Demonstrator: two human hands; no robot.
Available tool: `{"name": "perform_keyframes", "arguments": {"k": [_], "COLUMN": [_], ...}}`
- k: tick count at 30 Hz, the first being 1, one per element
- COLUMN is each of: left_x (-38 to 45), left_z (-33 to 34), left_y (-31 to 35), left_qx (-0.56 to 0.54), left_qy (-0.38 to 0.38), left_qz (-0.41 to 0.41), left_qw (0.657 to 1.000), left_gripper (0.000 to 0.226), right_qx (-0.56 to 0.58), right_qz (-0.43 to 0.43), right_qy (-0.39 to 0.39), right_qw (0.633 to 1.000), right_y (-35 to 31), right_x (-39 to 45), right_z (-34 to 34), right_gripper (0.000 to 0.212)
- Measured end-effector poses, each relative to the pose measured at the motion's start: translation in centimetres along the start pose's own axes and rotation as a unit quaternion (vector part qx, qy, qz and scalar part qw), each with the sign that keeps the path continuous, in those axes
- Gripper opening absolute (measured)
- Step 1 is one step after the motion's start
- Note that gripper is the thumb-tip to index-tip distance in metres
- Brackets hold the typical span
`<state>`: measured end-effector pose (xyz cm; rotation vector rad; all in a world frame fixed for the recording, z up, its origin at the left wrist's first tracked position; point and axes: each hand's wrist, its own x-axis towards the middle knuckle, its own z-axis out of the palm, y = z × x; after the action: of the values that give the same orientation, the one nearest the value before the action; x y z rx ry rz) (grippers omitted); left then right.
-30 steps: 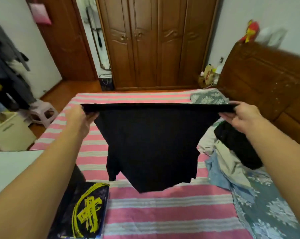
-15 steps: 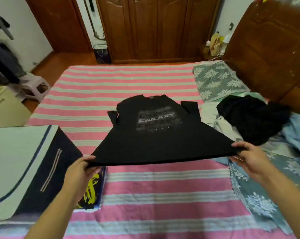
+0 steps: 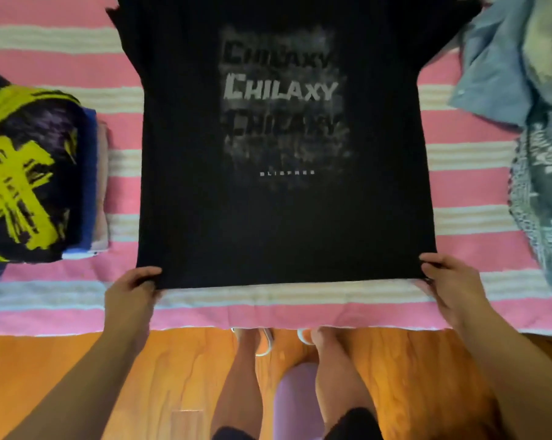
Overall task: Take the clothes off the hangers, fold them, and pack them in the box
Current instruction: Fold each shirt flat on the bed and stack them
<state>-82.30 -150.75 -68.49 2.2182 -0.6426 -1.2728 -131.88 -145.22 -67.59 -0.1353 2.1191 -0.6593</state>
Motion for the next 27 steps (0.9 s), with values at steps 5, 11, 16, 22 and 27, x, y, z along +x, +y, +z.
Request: {"name": "perform_keyframes", "arguments": {"k": [5, 11, 16, 22, 27], "left_x": [-4.0, -7.1, -3.3, -1.1, 3.3], "left_z": [-1.8, -3.8, 0.8, 14.4, 30.1], "left_y": [-1.5, -3.8, 5.8, 21.4, 25.9], "left_qx": [0.174, 0.445, 0.641, 0.466, 0.466], "left_qy": [0.045, -0.073, -0.263, -0.227, -0.156], "left_qz": [0.011, -0.037, 0.005, 0.275, 0.485], "left_qw": [0.984, 0.892, 0.721, 0.81, 0.723], "left_gripper": [0.031, 0.026, 0.028, 0.024, 0.046], "right_qx": [-0.146, -0.287, -0.448, -0.349, -0.357], "right_qz": [-0.043, 0.082, 0.0, -0.172, -0.354], "right_qy": [0.055, -0.031, -0.05, 0.027, 0.113], "right_qw": [0.987, 0.954, 0.892, 0.921, 0.857], "right_y": [1.9, 7.8, -2.5, -19.8, -31.7], "right_x": [-4.1, -6.0, -2.8, 6.0, 16.9], "right_z": [-2.2, -4.6, -3.3, -1.4, 2.8], "right_gripper": [0.022, 0.026, 0.017, 0.029, 0.027]}}
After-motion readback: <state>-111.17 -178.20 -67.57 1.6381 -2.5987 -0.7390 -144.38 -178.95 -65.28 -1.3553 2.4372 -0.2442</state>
